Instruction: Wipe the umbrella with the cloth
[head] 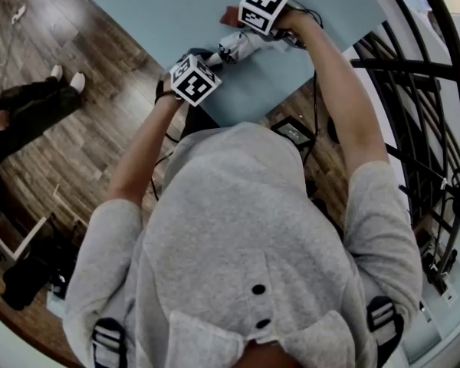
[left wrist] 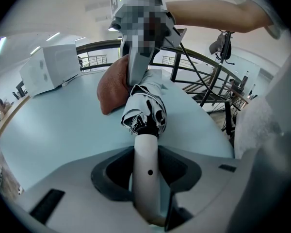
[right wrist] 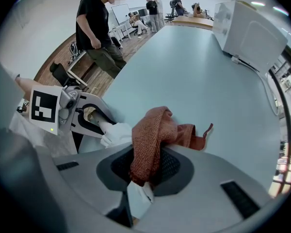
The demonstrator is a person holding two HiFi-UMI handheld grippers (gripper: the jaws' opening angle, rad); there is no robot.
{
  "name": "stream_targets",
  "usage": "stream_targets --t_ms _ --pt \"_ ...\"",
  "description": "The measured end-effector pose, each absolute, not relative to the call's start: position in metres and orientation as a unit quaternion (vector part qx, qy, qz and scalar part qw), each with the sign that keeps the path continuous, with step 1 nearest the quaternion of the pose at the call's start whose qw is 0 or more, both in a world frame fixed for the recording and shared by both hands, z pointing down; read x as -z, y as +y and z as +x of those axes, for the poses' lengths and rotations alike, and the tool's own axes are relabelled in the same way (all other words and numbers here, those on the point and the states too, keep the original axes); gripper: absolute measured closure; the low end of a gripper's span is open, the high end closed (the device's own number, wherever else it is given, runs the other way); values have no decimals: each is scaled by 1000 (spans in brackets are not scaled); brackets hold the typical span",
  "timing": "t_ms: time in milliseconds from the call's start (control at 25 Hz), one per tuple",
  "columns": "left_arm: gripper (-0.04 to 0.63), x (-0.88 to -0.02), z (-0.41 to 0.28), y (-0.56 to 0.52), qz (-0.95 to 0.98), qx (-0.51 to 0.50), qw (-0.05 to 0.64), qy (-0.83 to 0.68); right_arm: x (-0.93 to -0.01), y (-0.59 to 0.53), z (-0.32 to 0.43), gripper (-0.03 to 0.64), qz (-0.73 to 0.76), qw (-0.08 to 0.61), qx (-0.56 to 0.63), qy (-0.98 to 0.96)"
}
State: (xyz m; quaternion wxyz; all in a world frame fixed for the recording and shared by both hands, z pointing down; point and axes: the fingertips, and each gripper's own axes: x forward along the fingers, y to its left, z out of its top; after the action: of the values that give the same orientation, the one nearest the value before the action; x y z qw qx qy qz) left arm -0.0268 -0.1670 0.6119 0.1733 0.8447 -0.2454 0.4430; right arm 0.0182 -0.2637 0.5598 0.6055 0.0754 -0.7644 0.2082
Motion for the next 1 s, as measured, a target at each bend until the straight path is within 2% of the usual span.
stream_targets --t_ms 600,1000 --pt "436 -612 -25 -167 845 -444 172 -244 -564 -242 -3 541 43 612 -231 -755" --pt "436 -614 -28 -168 844 -444 176 -246 -561 -218 -29 541 19 576 -259 -775"
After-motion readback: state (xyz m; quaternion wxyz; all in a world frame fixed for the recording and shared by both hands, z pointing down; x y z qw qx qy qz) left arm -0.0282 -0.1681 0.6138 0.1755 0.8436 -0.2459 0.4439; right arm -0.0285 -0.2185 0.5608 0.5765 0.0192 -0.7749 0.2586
